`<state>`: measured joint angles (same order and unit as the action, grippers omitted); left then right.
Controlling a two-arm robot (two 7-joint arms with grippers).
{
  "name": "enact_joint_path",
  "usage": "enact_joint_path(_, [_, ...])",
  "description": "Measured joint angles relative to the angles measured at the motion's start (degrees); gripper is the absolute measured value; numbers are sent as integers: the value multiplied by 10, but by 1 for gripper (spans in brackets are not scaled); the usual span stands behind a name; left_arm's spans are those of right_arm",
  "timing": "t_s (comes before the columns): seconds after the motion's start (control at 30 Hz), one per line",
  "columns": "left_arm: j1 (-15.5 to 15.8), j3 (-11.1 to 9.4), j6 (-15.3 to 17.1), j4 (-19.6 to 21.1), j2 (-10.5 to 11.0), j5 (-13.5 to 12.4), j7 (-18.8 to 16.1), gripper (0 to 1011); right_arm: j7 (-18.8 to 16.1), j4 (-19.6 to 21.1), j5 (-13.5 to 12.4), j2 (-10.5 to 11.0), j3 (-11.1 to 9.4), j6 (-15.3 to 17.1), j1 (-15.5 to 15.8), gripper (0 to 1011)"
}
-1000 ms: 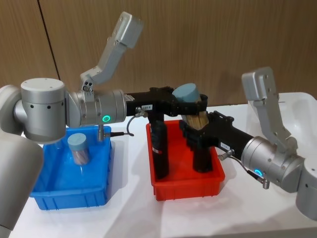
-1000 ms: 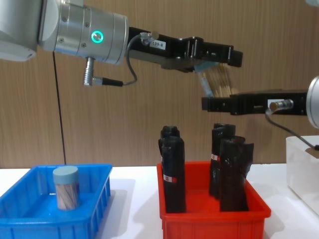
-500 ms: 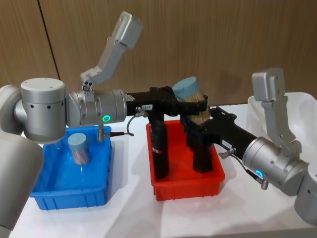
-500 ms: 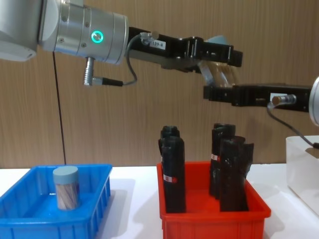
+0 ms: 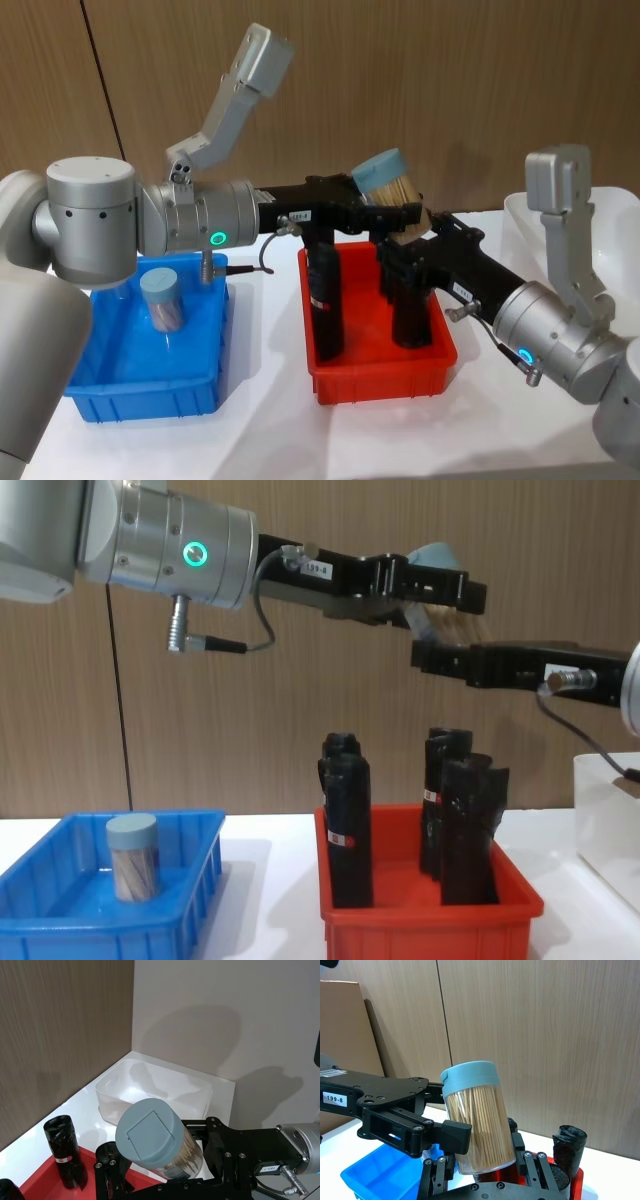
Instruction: Pick the cotton swabs from the blue box and place them into the white box.
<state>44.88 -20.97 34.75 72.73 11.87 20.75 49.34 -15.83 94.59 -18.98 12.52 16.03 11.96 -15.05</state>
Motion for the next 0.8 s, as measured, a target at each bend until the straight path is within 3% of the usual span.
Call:
enact_joint_path(0.33, [0,0,0,0,0,0,0,1004,6,-4,7,0,2,-17,5,682])
enact_joint_path(0.8, [0,0,0,0,0,0,0,1004,11,-16,45,0,11,-36,11,682])
